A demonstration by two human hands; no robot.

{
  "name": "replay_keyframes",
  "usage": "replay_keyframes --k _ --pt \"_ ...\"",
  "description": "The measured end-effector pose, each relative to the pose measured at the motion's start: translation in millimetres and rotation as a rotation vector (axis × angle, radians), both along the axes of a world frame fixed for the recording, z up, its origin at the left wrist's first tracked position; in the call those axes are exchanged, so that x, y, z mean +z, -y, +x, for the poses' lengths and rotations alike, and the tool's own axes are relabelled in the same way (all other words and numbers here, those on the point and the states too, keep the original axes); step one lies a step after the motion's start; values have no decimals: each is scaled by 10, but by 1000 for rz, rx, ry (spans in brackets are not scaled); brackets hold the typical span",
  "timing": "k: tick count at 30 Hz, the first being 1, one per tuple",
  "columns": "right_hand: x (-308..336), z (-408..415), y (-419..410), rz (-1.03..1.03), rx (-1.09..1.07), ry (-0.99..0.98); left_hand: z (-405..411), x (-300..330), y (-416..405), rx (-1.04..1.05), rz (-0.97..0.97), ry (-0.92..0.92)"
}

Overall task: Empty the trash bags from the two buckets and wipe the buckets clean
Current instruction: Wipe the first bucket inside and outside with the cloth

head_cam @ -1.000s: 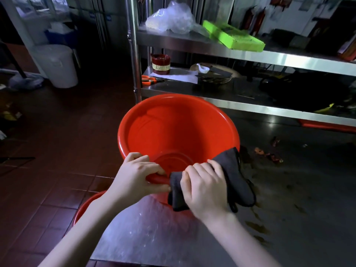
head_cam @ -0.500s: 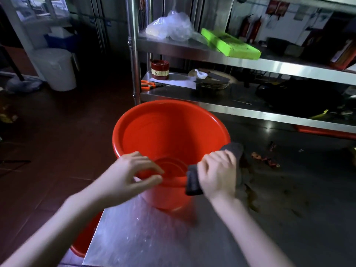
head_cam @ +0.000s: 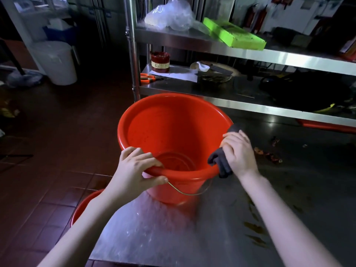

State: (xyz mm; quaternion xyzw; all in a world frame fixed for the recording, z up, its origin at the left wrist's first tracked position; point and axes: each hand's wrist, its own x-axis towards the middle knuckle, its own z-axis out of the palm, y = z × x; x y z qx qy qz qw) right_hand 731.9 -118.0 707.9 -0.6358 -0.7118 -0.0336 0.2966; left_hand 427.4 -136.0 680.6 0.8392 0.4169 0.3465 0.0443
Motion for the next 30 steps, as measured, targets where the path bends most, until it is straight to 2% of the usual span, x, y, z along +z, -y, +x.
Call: replay_keyframes --k 2,4,7,10,13,15,16,20,24,27,30 --pt "-67 -390 230 113 -89 -22 21 -10 -11 -3 -10 -5" --pt "-138 -859 503 169 -139 47 46 2 -23 -1 -13 -22" --pt "-194 -1261 699 211 -77 111 40 2 26 6 -17 -13" --pt "-109 -868 482 213 127 161 45 15 72 -6 -19 -7" --pt "33 -97 123 37 277 300 -45 67 22 -61 -49 -21" --pt "92 219 5 -87 221 241 -140 108 -28 -111 -85 -37" --pt "64 270 -15 -81 172 174 -180 126 -51 -125 -100 -39" --pt "-81 -138 187 122 -36 -45 -233 148 -129 -140 -110 -11" --pt "-158 -891 615 220 -158 55 -87 132 -87 -130 -62 -39" --pt "-215 -1152 805 232 -49 127 -61 71 34 -108 -68 -31" --pt "-116 -738 625 246 177 206 -181 57 77 -103 -60 -48"
